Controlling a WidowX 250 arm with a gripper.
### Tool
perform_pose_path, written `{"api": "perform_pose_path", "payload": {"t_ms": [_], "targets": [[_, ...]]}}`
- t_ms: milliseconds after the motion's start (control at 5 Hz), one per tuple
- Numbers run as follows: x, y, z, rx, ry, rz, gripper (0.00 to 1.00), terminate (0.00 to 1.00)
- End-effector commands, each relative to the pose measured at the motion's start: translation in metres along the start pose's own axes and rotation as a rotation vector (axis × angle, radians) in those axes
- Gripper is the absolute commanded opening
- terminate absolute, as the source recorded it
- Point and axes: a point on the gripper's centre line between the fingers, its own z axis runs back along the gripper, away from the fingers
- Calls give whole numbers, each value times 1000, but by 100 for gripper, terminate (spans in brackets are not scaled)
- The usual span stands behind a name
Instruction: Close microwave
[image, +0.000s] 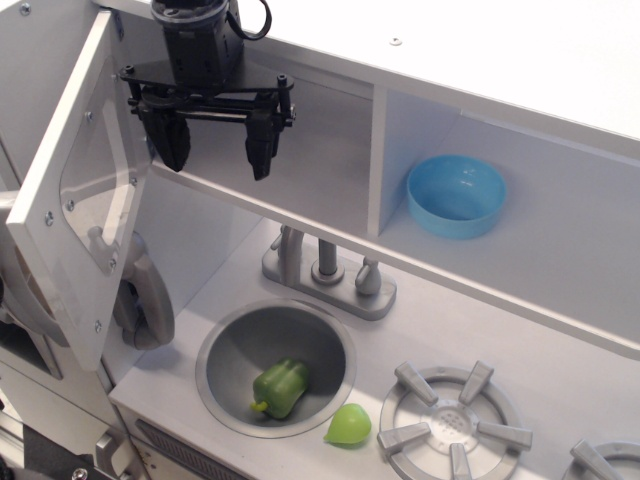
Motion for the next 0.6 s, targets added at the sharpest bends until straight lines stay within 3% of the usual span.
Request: {"api": "perform_pose_path", "payload": {"t_ms": [0,400], "targets": [[0,0,0,0,0,0,100,0],[-5,-12,62,-98,-52,25,100,0]]}}
